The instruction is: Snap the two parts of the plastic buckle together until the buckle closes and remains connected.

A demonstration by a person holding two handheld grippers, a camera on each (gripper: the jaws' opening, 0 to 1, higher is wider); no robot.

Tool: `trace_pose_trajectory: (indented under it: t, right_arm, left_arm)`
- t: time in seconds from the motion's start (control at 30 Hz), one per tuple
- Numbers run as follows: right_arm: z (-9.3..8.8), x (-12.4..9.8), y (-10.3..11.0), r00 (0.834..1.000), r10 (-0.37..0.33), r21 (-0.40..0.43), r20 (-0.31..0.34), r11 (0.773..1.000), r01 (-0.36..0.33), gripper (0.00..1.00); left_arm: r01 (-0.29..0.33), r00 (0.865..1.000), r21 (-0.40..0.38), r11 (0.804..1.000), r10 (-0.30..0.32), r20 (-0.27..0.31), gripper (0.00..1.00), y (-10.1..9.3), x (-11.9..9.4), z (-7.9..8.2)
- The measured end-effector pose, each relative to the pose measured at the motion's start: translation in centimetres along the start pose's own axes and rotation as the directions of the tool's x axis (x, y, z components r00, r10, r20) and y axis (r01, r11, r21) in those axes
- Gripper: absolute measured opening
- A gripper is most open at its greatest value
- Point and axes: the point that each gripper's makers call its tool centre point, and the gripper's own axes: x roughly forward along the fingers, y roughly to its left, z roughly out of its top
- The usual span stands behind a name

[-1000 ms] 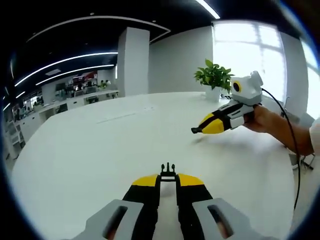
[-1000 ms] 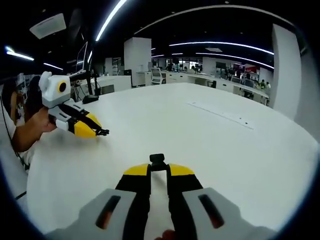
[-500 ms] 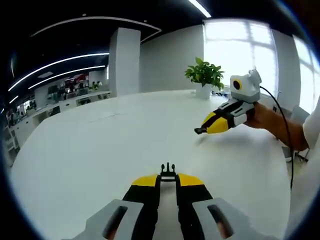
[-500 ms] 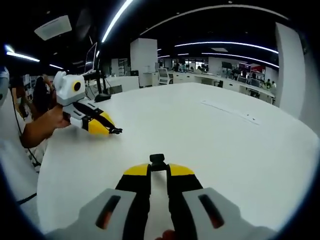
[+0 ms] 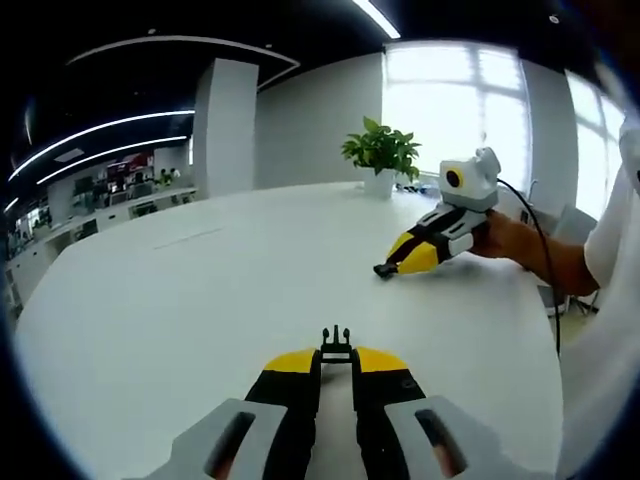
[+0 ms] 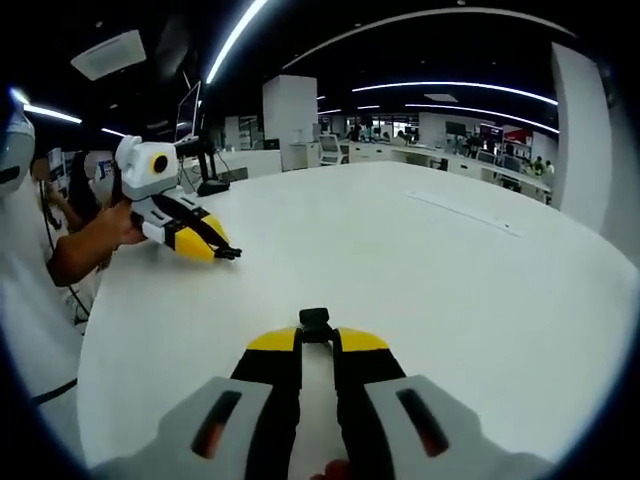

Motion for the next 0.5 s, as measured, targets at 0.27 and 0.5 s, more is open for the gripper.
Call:
trace_pose_trajectory:
  t: [0.27, 0.5]
  right_arm:
    - [-0.6, -0.9, 0.6, 1.000, 0.027, 0.003, 0.006, 1.000, -0.027, 0.12]
    - [-0.9, -1.4, 1.7, 0.998, 0.067, 0.010, 0.012, 0.998, -0.067, 0.12]
  left_arm:
    - [0.032, 0.999, 0.029, 0.999, -0.032, 0.001, 0.11, -0.8, -0.4, -0.3]
    - [0.068, 0.998, 0.059, 0.996, -0.068, -0.007, 0.11, -1.2, -0.8, -1.0]
